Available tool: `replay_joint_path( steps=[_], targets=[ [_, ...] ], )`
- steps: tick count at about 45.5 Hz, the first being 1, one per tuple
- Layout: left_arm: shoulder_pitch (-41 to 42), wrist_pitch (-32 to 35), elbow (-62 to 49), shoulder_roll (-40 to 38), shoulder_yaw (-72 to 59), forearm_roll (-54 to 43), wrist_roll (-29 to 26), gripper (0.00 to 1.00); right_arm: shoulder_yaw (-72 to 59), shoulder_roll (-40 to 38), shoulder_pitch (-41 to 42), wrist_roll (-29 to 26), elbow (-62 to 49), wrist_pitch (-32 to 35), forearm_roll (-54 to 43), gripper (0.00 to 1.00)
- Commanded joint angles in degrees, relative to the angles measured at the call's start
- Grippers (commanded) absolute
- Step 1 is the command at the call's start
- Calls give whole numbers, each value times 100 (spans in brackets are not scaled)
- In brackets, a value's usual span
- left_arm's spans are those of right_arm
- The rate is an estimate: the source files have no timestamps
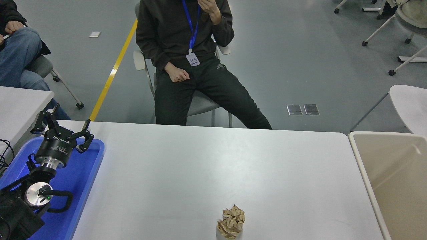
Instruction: Clean the table surface
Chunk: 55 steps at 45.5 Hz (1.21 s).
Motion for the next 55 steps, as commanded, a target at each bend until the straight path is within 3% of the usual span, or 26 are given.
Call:
replay_joint_path(
  steps=[1,8,25,38,55],
  targets=[
    [0,0,0,0,0,0,0,100,874,-315,69,8,183,222,233,97],
    [0,0,0,0,0,0,0,100,3000,-516,-53,78,973,293,189,97],
    [0,0,0,0,0,0,0,100,4715,-807,-414,78,2459,661,198,98],
    [0,0,0,0,0,0,0,100,5235,-728,-836,183,3602,1865,189,98],
    [0,0,0,0,0,0,0,100,5674,-210,-1328,613,4815,2209,119,98]
  ],
)
